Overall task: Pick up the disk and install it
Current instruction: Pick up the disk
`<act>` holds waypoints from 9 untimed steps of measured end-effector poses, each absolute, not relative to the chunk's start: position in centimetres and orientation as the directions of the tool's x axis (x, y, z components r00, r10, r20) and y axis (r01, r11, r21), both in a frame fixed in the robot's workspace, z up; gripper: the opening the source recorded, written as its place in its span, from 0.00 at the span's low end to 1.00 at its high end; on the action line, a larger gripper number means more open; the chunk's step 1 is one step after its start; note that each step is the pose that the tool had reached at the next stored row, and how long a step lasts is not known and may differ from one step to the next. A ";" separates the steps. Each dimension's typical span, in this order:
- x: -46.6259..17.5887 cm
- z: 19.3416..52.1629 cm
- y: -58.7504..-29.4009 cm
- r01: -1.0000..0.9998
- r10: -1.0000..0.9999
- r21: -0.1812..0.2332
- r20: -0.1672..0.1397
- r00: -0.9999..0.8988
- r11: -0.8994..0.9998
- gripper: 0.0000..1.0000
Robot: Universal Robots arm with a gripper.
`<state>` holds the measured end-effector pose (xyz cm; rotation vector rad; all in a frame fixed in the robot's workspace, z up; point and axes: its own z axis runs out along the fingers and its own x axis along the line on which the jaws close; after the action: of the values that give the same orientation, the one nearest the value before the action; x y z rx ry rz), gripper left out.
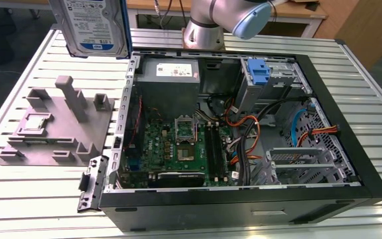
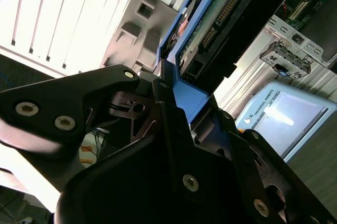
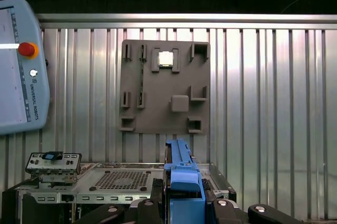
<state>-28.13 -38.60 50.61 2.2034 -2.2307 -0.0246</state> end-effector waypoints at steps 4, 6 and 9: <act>-28.1 50.6 -38.6 -1.000 -1.000 0.015 -0.007 -0.012 0.012 0.36; -28.1 50.6 -38.6 -1.000 -1.000 0.015 -0.007 -0.012 0.012 0.36; -28.1 50.6 -38.6 -1.000 -1.000 0.015 -0.007 -0.012 0.012 0.36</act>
<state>-28.10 -38.63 50.61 2.2034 -2.2306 -0.0245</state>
